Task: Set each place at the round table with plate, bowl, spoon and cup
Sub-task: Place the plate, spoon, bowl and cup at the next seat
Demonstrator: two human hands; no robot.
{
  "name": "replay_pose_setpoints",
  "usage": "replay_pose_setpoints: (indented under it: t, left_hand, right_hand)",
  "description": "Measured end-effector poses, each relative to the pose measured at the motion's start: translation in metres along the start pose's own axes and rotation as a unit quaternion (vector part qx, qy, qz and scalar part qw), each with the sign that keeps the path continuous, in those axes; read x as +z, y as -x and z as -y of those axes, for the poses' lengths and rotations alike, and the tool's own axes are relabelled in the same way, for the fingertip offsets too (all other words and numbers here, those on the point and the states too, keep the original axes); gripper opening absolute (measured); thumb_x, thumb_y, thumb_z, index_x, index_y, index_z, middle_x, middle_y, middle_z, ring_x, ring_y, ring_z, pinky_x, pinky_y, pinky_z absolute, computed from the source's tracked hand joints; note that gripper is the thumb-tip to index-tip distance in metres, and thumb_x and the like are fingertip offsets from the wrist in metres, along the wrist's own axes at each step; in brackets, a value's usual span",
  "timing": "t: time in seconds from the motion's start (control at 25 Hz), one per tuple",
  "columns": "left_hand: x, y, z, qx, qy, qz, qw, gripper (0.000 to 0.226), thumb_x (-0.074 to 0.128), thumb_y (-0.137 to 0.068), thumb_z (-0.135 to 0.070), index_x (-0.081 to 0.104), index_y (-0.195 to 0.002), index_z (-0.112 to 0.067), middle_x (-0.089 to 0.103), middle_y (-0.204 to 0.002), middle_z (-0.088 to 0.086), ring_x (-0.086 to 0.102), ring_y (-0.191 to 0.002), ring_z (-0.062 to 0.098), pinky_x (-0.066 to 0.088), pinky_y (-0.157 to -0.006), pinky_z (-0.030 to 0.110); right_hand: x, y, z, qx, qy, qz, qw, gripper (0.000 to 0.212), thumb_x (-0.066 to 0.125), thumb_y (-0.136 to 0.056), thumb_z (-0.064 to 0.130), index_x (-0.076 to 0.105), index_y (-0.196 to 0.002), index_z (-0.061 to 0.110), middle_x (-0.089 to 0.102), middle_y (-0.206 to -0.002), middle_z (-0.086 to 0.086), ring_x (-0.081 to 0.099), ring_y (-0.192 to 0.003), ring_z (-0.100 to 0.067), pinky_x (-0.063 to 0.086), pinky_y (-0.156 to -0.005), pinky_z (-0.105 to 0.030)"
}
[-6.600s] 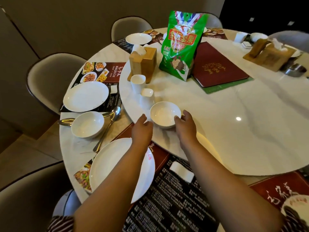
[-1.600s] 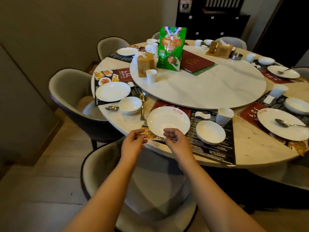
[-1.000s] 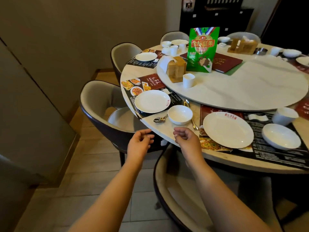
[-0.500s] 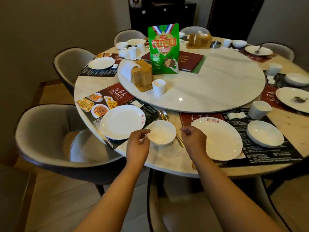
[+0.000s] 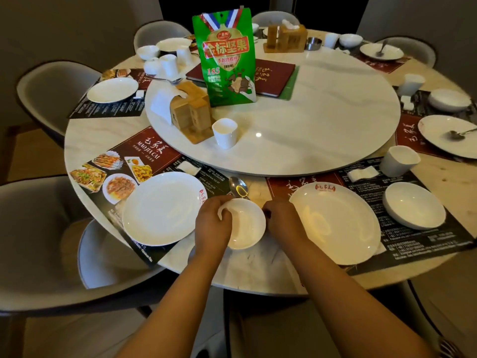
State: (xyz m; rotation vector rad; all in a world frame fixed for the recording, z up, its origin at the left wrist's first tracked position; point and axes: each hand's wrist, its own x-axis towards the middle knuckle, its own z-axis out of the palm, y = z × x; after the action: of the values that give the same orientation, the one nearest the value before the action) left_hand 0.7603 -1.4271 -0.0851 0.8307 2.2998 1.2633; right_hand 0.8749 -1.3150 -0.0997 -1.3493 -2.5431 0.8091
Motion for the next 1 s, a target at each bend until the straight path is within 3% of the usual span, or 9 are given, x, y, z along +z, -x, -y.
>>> replay_pose_setpoints:
  t: [0.28,0.64,0.84,1.0]
  left_hand:
    - [-0.002,-0.001,0.005,0.029,-0.011,0.016,0.999,0.033,0.054,-0.09,-0.009,0.06,-0.119,-0.023,0.06,-0.126,0.0,0.049,-0.107,0.011,0.04,-0.092,0.024]
    - [-0.015,-0.001,0.004,0.024,-0.003,0.042,0.999,0.036,0.052,-0.092,-0.002,0.06,-0.121,-0.021,0.058,-0.132,0.001,0.048,-0.112,0.012,0.039,-0.097,0.026]
    - [-0.022,-0.003,0.004,0.019,-0.004,0.047,0.999,0.036,0.05,-0.092,-0.004,0.061,-0.12,-0.023,0.06,-0.13,-0.001,0.051,-0.115,0.014,0.041,-0.104,0.034]
    - [-0.018,-0.001,-0.014,0.055,-0.001,0.045,0.997,0.036,0.05,-0.092,-0.006,0.062,-0.119,-0.026,0.061,-0.128,-0.006,0.052,-0.112,0.007,0.039,-0.099,0.021]
  right_hand:
    - [-0.001,-0.006,-0.001,0.013,-0.002,-0.027,1.0,0.009,0.065,-0.09,0.02,0.067,-0.095,0.013,0.062,-0.1,-0.005,0.054,-0.083,-0.015,0.045,-0.079,-0.019]
    - [-0.008,-0.015,0.005,0.031,-0.015,-0.021,0.999,0.005,0.062,-0.09,0.014,0.064,-0.092,0.009,0.063,-0.096,-0.009,0.059,-0.084,-0.022,0.042,-0.07,-0.022]
    - [-0.014,-0.019,0.012,0.057,-0.129,-0.075,0.987,0.014,0.063,-0.087,0.008,0.066,-0.1,0.008,0.066,-0.099,-0.007,0.06,-0.087,-0.019,0.043,-0.071,-0.019]
    - [-0.037,-0.001,0.02,0.079,-0.19,-0.158,0.966,0.016,0.063,-0.087,0.011,0.066,-0.102,0.009,0.063,-0.094,0.0,0.055,-0.085,-0.011,0.035,-0.062,-0.007]
